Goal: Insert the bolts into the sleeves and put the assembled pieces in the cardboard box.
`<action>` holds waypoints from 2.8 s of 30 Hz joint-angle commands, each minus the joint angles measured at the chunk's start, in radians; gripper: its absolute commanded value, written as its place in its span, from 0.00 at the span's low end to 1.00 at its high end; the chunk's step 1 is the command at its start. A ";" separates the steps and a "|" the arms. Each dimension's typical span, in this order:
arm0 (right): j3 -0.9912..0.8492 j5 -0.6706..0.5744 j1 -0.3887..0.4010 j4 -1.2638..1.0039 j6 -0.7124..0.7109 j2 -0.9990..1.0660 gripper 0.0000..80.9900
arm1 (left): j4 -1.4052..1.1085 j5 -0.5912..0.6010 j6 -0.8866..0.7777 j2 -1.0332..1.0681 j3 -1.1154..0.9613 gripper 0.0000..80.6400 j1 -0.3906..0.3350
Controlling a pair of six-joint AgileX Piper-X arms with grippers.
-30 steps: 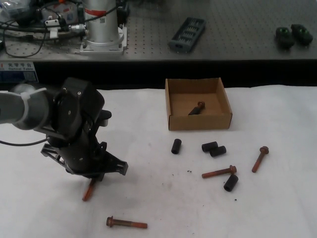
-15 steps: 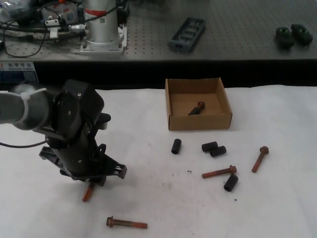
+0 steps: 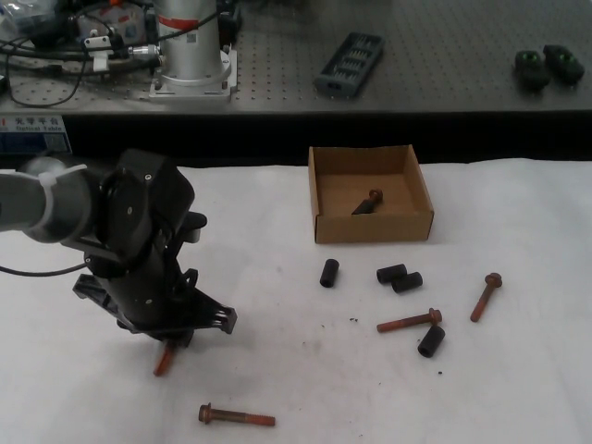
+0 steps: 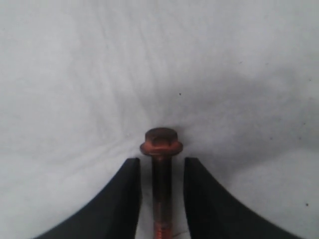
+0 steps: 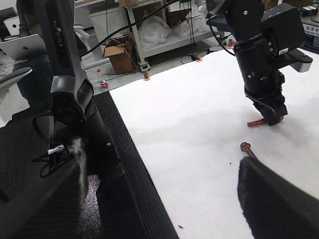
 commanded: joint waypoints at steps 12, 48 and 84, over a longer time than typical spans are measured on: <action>-0.001 0.001 -0.005 -0.002 -0.001 -0.007 0.74 | 0.001 0.062 -0.014 0.035 0.000 0.23 0.002; 0.021 0.492 -0.005 -0.046 0.135 0.006 0.74 | -0.038 0.127 0.028 -0.571 0.049 0.01 -0.172; -0.459 0.324 -0.562 -0.066 0.548 1.327 0.61 | -0.088 0.061 -0.124 -1.426 0.513 0.01 -0.369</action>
